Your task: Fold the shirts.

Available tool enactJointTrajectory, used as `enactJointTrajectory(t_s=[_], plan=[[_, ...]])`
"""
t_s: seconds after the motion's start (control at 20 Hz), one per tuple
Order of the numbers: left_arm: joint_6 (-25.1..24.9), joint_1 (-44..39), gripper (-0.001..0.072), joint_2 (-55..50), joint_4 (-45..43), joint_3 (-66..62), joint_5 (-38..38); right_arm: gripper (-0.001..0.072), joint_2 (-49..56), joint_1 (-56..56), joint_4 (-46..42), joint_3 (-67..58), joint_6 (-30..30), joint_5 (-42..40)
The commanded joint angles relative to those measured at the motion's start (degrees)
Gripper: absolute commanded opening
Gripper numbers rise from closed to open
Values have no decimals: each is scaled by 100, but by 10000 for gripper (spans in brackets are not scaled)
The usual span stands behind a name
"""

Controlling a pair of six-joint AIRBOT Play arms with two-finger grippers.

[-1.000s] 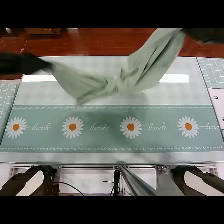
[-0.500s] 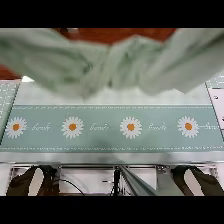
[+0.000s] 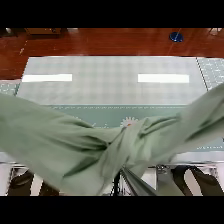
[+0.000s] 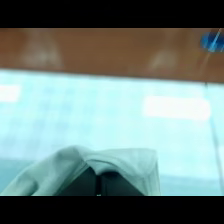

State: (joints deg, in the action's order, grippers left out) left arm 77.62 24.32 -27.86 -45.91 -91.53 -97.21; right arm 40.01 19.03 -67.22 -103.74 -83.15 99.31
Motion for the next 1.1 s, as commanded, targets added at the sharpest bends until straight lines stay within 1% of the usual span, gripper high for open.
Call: enactJointTrajectory(t_s=[0.0, 0.1, 0.15, 0.2, 0.25, 0.35, 0.55, 0.7, 0.8, 0.85, 0.9, 1.05], plan=[[177, 7, 19, 39, -107, 1532, -566, 25, 553, -26, 420, 769, -85, 660], [153, -15, 20, 39, -103, 2813, -391, 25, 894, -28, 413, 1451, -55, 435], [90, -63, 19, 37, -101, 3508, -118, 25, 1075, -28, 428, 1744, -57, 249], [81, -153, 19, 13, -96, 4151, 293, 25, 1283, -35, 476, 1987, -59, 33], [-63, -280, 19, -46, -42, 4653, 813, 25, 1532, -125, 457, 2181, -52, -260], [-260, -592, 20, -343, 2, 5329, 1784, 25, 2144, -446, 367, 2275, 94, -763], [-262, -1207, 21, -1469, 162, 5515, 3471, 25, 3209, -1106, 374, 2275, 354, -1987], [-264, -1403, 21, -2223, 920, 5510, 4494, 26, 3661, -1543, 369, 2275, 509, -3097], [-529, -1399, 22, -2647, 1491, 5510, 4988, 26, 3864, -1714, 367, 2275, 509, -3731], [-643, -1399, 21, -2826, 1648, 5510, 5178, 25, 3952, -1746, 365, 2275, 511, -3967], [-649, -1399, 22, -3021, 1683, 5510, 5309, 26, 4048, -1746, 372, 2275, 518, -4127], [-758, -1399, 22, -3637, 1683, 5512, 5289, 25, 4319, -1722, 234, 2275, 636, -4177]])
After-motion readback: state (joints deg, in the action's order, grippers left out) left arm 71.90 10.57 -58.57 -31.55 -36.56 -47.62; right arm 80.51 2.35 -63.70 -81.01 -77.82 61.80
